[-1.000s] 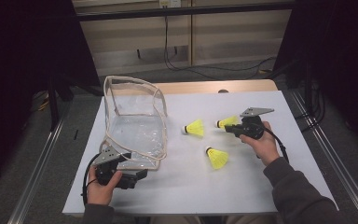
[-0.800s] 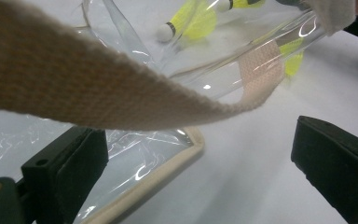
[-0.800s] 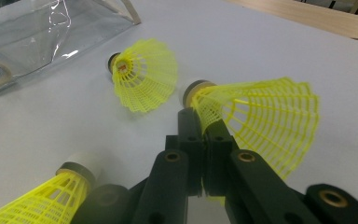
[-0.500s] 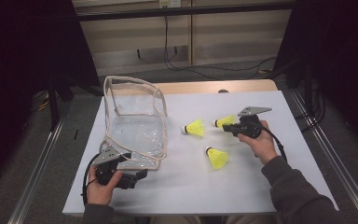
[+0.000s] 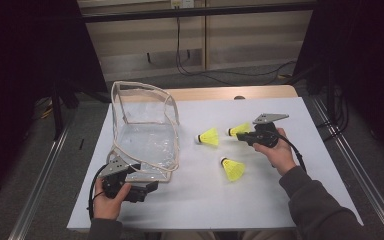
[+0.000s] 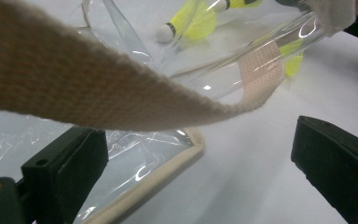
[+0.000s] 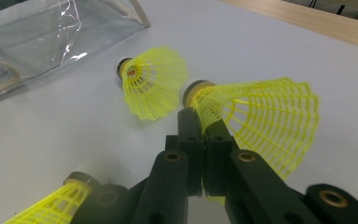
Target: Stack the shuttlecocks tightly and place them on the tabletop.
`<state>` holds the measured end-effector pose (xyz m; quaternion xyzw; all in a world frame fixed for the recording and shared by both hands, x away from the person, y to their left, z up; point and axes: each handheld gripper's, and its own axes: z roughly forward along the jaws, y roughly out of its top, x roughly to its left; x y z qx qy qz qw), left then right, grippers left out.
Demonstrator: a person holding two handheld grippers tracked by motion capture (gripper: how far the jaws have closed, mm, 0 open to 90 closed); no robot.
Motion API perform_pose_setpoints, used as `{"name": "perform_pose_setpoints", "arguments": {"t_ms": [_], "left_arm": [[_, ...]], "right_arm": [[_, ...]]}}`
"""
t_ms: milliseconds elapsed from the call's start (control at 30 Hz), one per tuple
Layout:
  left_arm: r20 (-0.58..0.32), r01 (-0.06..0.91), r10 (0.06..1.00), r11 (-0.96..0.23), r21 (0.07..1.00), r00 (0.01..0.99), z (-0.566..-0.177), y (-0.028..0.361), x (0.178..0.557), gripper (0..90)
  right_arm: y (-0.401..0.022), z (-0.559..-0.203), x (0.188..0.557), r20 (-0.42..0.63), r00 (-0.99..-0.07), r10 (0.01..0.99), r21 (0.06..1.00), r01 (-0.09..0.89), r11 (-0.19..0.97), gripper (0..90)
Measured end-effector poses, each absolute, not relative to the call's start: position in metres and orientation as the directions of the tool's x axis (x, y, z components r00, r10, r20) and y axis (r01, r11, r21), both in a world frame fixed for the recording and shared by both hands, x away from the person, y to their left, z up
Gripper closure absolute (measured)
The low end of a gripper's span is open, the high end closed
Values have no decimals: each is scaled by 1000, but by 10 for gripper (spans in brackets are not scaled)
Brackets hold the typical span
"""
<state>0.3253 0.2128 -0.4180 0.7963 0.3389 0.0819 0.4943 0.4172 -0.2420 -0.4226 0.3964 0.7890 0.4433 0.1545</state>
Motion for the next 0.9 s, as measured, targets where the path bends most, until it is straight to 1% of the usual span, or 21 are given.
{"name": "perform_pose_setpoints", "arguments": {"t_ms": [900], "left_arm": [[-205,458,619,-280,844,758,-418,213,326,37]], "right_arm": [[-226,-422,422,114,-674,730,825,473,308,882]]}}
